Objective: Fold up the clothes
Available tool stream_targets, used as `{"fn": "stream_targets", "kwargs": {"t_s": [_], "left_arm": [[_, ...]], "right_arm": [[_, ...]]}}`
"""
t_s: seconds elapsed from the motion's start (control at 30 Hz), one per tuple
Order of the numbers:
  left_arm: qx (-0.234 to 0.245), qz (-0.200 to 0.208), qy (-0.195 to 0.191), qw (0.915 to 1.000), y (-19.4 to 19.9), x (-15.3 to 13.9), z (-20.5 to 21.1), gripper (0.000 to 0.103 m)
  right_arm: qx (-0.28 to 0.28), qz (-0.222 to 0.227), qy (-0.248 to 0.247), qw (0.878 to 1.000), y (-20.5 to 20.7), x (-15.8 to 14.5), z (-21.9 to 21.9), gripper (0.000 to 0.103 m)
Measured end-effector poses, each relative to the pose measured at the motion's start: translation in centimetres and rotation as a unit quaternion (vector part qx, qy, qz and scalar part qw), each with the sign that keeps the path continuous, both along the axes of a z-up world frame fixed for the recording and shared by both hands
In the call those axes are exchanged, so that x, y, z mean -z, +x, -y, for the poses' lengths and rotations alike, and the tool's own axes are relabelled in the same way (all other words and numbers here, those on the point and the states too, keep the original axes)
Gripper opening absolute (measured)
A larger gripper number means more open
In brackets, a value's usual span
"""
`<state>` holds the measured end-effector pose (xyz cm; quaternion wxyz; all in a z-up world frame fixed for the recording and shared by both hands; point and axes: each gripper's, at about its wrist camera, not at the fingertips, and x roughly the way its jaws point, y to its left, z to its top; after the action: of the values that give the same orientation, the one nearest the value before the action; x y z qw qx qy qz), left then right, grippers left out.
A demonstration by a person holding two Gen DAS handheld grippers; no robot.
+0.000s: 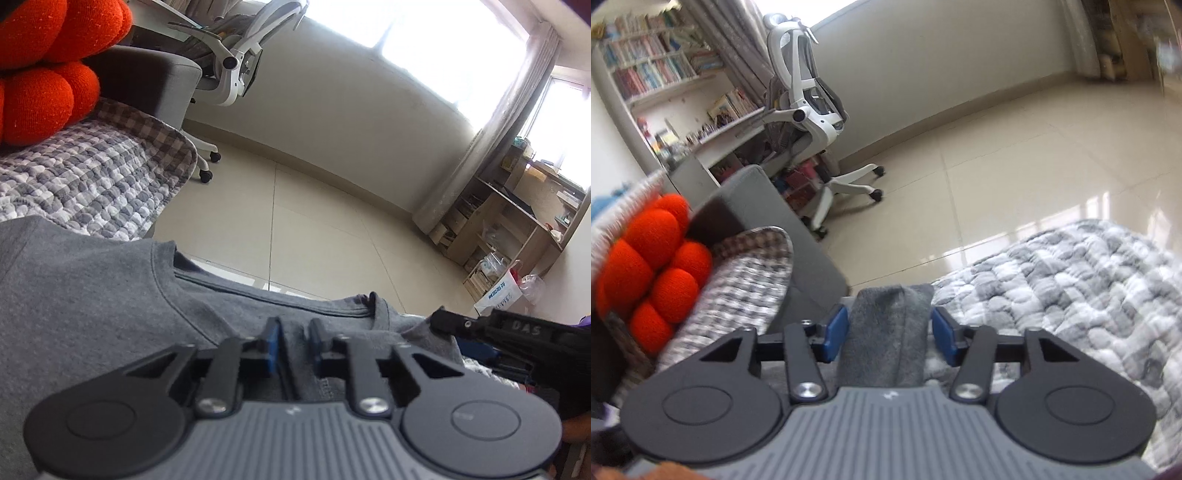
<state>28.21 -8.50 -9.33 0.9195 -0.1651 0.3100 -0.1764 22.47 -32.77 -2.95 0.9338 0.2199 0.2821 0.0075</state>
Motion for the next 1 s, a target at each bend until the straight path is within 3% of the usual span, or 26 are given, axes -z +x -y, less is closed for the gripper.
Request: {"fn": "stream_targets", "kwargs": {"t_s": [0.07,0.2,0.3,0.4,0.47,0.57,0.6,0.63,0.77,0.83,1.0], "left_arm": [[0.011,0.017,-0.011,0.9997,-0.3,-0.5,0.1,0.004],[0.028,0.053,-0.007,0.9982,-0.8,-1.6,1.1,0.004],[0.014,0.036,0.024,0.9989,0.2,-0.9,1.7,0.004],[0.005,-0.005,0.014,0.9999,1.4,0.2,1.1,0.004],[0.005,-0.009,0.011,0.9999,1.5,0.2,1.0,0.004],[0.009,-0.007,0.016,0.9998,1.1,0.0,1.0,0.01],[0.012,-0.007,0.015,0.9998,0.9,-0.2,0.9,0.011],[0.015,-0.006,0.015,0.9998,0.7,-0.3,0.9,0.013],[0.021,-0.008,0.0,0.9997,0.7,-0.2,0.7,0.012],[0.025,-0.005,-0.005,0.9997,0.5,-0.1,0.9,0.004],[-0.011,0.042,0.019,0.9989,-1.0,-1.4,1.0,0.004]], "right_arm": [[0.011,0.008,-0.019,1.0,-0.3,0.3,0.0,0.006],[0.039,0.03,0.001,0.999,-1.1,0.4,1.6,0.005],[0.03,0.012,-0.01,0.999,-0.4,0.9,1.5,0.006],[0.017,-0.005,-0.019,1.0,0.4,1.1,1.0,0.006],[0.013,-0.009,-0.016,1.0,0.7,1.1,1.0,0.008],[0.012,0.004,0.004,1.0,0.0,0.6,1.9,0.031],[0.015,0.012,0.015,1.0,-0.4,0.4,2.5,0.049],[0.018,0.022,0.028,0.999,-0.9,0.2,3.2,0.056],[0.037,0.032,0.075,0.996,-1.9,-0.1,5.6,0.056],[0.039,0.023,0.078,0.996,-1.8,0.2,5.7,0.052],[0.019,0.014,0.072,0.997,-1.1,0.6,4.2,0.05]]}}
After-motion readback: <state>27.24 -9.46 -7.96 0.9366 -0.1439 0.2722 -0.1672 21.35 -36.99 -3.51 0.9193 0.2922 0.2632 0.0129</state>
